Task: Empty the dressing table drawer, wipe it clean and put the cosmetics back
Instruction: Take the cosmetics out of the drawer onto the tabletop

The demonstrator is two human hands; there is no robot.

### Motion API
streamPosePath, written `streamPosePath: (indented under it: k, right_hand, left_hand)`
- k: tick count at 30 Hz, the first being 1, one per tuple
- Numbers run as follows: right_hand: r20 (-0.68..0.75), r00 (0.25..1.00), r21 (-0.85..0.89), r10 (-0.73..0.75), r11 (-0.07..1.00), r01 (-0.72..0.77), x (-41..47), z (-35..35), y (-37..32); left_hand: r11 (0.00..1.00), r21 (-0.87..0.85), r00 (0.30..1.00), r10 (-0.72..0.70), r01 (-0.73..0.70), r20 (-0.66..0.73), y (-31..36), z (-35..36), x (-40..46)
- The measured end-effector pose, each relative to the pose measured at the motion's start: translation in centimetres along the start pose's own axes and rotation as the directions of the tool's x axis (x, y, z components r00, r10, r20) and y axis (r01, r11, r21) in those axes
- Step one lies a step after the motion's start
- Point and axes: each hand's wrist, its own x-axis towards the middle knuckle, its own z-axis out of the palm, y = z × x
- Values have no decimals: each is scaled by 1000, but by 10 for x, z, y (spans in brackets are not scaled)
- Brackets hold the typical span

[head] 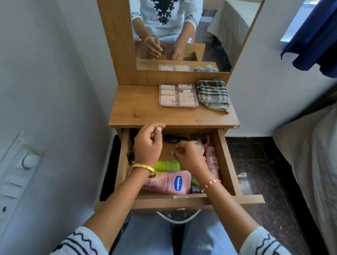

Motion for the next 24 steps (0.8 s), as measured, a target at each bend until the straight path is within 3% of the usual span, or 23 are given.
streamPosePath:
  k: [3,5,11,16,18,19,22,24]
  right_hand:
    - [313,950,-204,4,977,63,2,7,8]
    - [390,921,-263,6,959,106,4,9,8]
    - [463,885,-290,52,952,96,8,7,5]
    - [381,924,-236,44,970,51,4,3,13]
    - [311,948,-143,68,989,-24,-1,1,17]
    - [284,954,-4,94,995,-97,-4,-1,19]
    - [309,944,500,112,825,-262,-18,-9,16]
    - [371,926,576,64,767,-284,-24,-12,10]
  left_hand:
    - [996,30,989,-84,81,126,-8,-6,-12]
    - [980,98,958,-190,173,215,-15,-8,-18]
    - [915,250,868,-386,316,313,-25,-13,-24]
    - [876,250,838,-472,412,272,-25,-17,-25]
    - [866,173,836,-499,469,228,-24,-19,-25]
    - [856,123,829,-517,502,212,-24,-19,-24]
    - [808,-52,789,-557,587,258,-18,-17,-29]
    - [761,-125,743,-562,637,365,-12,-15,-35]
